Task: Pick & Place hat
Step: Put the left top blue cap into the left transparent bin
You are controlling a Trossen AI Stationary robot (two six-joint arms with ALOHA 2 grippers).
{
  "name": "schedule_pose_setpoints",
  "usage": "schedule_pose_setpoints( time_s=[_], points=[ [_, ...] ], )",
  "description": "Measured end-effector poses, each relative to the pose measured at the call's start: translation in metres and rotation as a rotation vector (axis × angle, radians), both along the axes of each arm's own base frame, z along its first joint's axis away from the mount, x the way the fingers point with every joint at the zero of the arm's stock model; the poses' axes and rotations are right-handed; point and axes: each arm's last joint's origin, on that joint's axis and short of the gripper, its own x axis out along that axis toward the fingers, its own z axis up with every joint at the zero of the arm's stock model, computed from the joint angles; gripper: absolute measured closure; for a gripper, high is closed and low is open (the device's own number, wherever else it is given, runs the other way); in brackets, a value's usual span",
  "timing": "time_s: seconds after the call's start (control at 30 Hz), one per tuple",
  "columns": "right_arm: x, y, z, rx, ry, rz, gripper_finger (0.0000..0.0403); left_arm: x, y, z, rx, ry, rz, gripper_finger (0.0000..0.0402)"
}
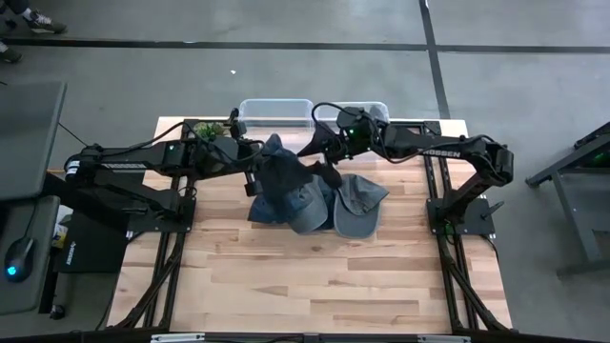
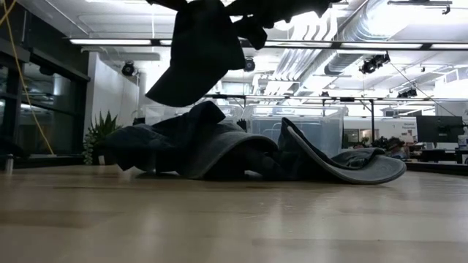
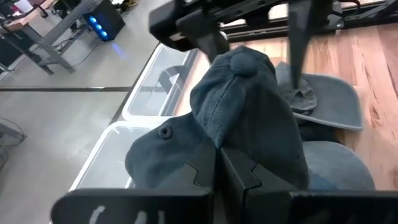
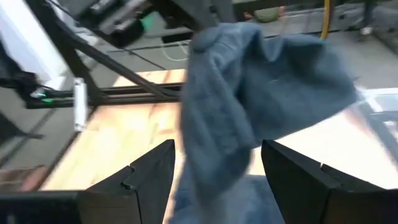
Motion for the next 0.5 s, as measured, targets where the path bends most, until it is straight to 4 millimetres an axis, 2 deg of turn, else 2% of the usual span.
schedule_pose_setpoints(
  time_s=[0.3, 0.5],
  points=[
    [0.001, 0.006, -0.002, -0.038, 0.014, 0.015, 0.0174, 0.0, 0.0, 0.0, -0.001, -0.001, 0.0, 0.0401],
    [0.002, 0.013, -0.002, -0.03, 0.011, 0.055, 0.0227, 0.0, 0.0, 0.0, -0.001, -0.002, 0.0, 0.0401]
  ],
)
